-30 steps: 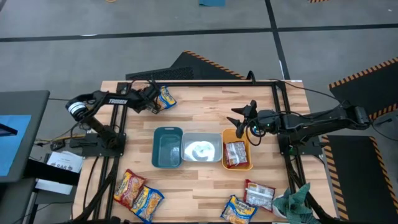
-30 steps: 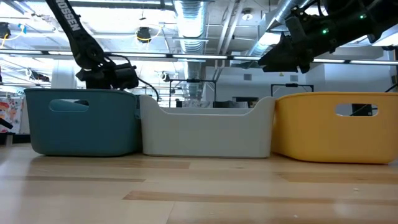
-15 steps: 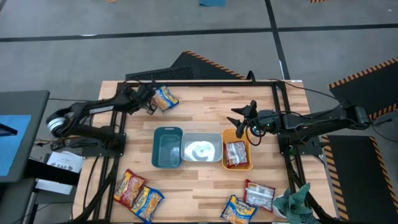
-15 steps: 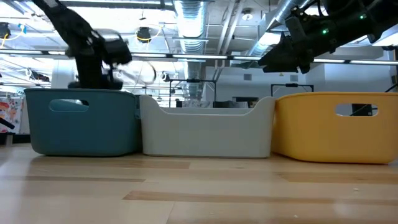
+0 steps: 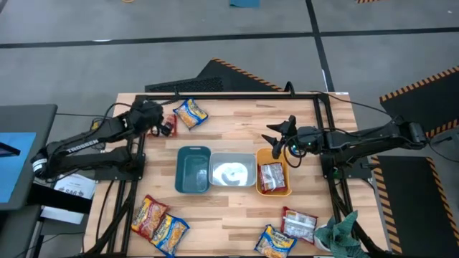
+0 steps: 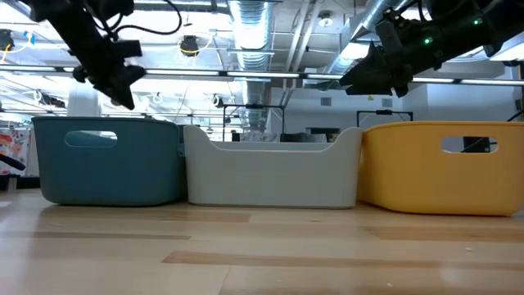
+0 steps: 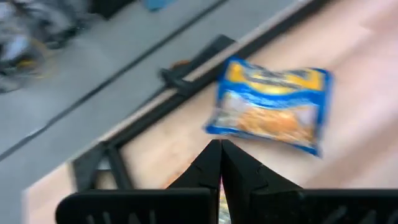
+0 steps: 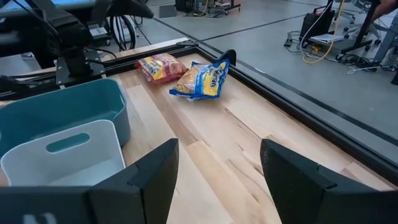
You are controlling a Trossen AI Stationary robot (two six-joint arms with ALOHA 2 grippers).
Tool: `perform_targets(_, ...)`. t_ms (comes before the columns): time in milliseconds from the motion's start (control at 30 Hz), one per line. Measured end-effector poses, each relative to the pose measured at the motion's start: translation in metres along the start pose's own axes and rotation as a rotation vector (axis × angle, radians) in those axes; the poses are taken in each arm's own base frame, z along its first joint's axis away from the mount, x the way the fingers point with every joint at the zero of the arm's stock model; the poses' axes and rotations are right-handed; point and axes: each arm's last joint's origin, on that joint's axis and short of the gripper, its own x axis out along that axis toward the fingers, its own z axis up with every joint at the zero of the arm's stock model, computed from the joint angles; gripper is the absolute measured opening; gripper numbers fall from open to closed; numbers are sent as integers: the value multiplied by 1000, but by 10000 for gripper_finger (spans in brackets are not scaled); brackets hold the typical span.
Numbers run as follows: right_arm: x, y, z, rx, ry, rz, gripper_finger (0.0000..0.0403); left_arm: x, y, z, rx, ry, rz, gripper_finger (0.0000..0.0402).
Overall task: Sort Maruchan noodles
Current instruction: Put the top red noodle pack into the yellow bin
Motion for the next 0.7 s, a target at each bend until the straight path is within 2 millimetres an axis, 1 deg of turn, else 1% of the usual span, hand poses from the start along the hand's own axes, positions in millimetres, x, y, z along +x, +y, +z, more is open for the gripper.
perform_targets(100,0,0,0,11,0,0,249,4,-4,-4,15,59,-45,2)
perform_targets(200,0,0,0,12,0,0,249,18,-11,-12,36,140,-13,19)
perform_targets(267,0,0,0,14,0,0,249,29,-15,-15,49,194,7,40)
perform_targets(400,0,0,0,13,2,0,249,48,-19,-20,70,287,45,96)
perform_targets(467,0,0,0,13,3,-1,249,57,-18,-22,56,328,56,124)
perform_targets(567,0,0,0,13,3,-1,249,70,-16,-26,20,394,27,161)
perform_targets(700,0,0,0,12,4,-1,249,88,-12,-28,-37,432,5,194)
